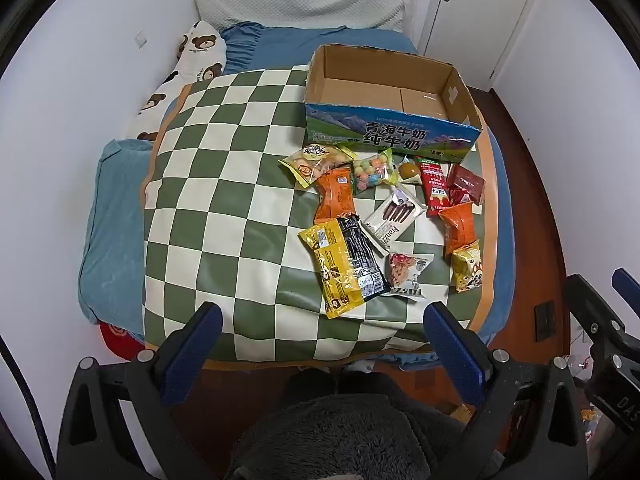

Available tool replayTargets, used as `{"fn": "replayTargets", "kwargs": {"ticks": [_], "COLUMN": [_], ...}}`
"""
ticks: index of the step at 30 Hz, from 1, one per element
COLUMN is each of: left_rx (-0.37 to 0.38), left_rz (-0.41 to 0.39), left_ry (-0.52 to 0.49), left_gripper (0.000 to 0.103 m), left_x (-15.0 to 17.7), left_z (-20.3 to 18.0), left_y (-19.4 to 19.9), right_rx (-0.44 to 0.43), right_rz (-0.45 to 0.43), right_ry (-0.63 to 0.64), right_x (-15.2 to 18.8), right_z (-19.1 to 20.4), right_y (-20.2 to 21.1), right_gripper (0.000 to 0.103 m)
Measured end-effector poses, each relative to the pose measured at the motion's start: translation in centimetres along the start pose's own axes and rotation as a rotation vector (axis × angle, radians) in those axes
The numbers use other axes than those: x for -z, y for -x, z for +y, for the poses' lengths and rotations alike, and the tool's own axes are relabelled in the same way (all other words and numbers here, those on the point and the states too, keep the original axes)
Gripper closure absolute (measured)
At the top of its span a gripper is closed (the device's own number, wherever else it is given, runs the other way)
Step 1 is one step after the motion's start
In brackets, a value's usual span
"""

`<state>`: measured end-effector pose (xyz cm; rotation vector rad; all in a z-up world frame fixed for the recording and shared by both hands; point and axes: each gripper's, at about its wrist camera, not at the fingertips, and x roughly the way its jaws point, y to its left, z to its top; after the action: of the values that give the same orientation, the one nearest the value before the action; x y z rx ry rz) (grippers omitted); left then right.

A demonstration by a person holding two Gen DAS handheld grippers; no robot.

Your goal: Organize snacks

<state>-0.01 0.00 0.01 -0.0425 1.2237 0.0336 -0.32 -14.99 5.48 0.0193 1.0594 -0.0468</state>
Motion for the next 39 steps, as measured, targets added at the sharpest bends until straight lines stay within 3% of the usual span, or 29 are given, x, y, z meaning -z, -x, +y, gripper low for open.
{"fn": "replayTargets", "kwargs": {"ticks": [39], "left_rx": [0.005], "left_rz": [-0.010], "left_ry": [0.002], "left_gripper": [0.000], "left_x": [0.1], "left_z": [0.2], "left_y": [0.2], "right_rx": [-0.023], "right_rz": [-0.010], "right_ry": [0.017], "right_x": [0.5], "right_z": [-1.0], "right_y": [1.0], "right_gripper": [0.000]}}
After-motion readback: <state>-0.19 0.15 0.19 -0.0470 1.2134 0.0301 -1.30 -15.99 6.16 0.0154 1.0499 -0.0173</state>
